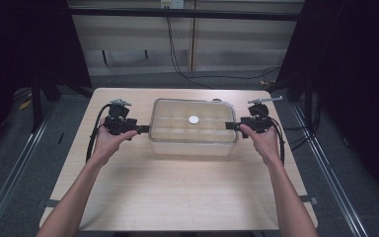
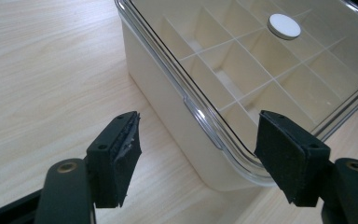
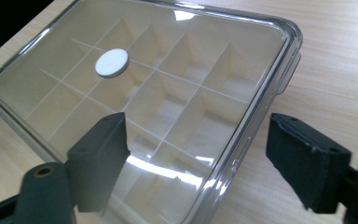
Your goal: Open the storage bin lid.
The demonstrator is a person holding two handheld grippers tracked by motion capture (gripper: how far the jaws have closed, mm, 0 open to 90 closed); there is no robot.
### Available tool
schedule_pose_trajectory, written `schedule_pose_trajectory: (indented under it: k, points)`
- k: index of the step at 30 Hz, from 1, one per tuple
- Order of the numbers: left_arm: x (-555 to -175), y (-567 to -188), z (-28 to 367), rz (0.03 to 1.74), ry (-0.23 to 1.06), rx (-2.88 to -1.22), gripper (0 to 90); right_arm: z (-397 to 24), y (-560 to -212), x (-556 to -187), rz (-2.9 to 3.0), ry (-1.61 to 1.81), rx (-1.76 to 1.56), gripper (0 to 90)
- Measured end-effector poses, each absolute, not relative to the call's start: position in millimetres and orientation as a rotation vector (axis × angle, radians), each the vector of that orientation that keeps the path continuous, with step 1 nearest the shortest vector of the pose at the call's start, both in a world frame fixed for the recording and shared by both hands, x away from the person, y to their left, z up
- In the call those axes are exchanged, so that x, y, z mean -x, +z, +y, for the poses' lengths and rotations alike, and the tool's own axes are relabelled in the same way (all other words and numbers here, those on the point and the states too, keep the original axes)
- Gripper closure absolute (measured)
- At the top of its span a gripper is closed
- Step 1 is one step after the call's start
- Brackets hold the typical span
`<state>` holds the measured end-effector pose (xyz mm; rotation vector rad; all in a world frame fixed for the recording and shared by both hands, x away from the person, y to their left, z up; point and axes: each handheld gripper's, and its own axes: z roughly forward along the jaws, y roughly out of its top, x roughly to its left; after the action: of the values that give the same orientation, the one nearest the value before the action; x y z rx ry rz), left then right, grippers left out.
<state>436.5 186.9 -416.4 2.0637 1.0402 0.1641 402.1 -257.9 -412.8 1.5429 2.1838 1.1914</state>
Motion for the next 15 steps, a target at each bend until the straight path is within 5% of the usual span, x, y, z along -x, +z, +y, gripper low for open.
schedule_pose_trajectory:
  k: [6, 15]
  points:
    - [-443.6, -413.9, 175.3, 1.035, 0.167, -2.091, 29.1, -254.7, -421.1, -419.9, 2.184, 1.123, -1.605, 28.7]
    - [-446.5, -417.3, 161.3, 1.024, 0.161, -2.089, 28.4, -251.7, -429.1, -429.8, 2.216, 1.045, -1.64, 22.2]
